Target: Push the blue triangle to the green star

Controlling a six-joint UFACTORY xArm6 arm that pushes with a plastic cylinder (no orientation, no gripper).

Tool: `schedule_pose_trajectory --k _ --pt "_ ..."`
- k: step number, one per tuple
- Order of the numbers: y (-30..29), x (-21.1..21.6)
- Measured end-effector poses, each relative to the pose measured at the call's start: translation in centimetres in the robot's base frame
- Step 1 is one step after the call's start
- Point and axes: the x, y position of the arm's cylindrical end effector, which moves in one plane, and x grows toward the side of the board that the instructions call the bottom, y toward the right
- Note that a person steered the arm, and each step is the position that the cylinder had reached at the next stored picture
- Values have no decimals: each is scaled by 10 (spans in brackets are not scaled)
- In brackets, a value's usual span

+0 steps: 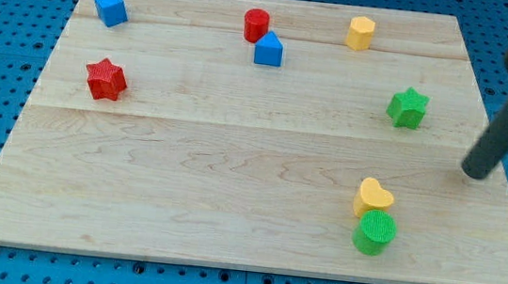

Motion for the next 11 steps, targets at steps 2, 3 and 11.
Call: schedule_pose_trajectory --k 2,3,11 --pt "-160 -43" --pt "-254 -93" --pt "-214 -114"
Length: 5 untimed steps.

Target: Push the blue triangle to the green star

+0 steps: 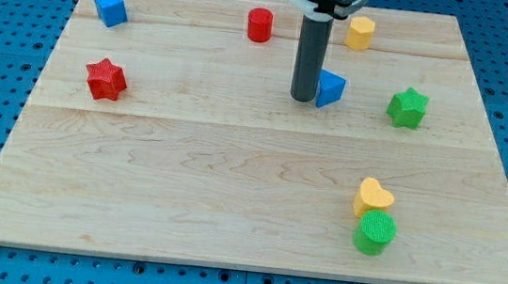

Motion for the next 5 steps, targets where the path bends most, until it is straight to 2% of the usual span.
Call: schedule_pose_trajectory --k 3,4,5 --pt "4 -27" --pt "28 -26" --pt "28 -4"
